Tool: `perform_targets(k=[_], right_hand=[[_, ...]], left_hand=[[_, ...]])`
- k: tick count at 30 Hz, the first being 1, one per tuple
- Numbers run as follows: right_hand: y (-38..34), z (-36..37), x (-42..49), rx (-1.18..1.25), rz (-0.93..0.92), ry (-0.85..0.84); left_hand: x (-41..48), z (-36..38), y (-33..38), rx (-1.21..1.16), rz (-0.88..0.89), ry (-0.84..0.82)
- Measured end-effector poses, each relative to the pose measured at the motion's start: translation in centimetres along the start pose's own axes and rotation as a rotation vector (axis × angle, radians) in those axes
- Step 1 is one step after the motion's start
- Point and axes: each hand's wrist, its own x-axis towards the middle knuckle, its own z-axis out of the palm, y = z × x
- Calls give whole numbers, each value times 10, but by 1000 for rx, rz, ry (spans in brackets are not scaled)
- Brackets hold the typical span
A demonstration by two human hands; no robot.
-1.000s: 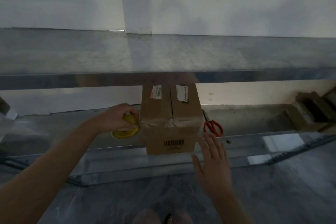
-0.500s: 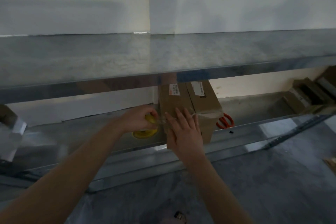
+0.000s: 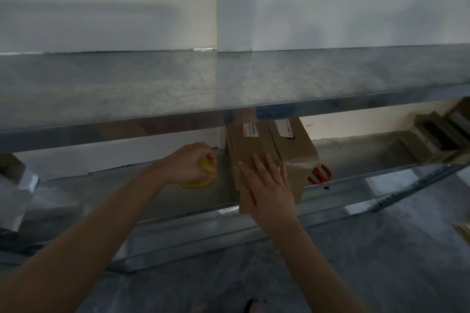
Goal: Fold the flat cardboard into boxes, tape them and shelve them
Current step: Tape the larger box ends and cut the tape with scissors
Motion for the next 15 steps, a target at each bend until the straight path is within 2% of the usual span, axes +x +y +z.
perform_targets(k=[8, 10, 13, 15], right_hand=[[-6, -11, -8, -5, -13, 23], [-12, -15, -9, 14, -49, 84], [-38, -16, -11, 110, -133, 181], [-62, -13, -11, 252, -104, 184]], left_hand=[[-25, 8, -3, -171, -91, -31], [-33, 7, -5, -200, -85, -31], [-45, 5, -7, -235, -58, -4], [-54, 4, -9, -248, -29, 35]])
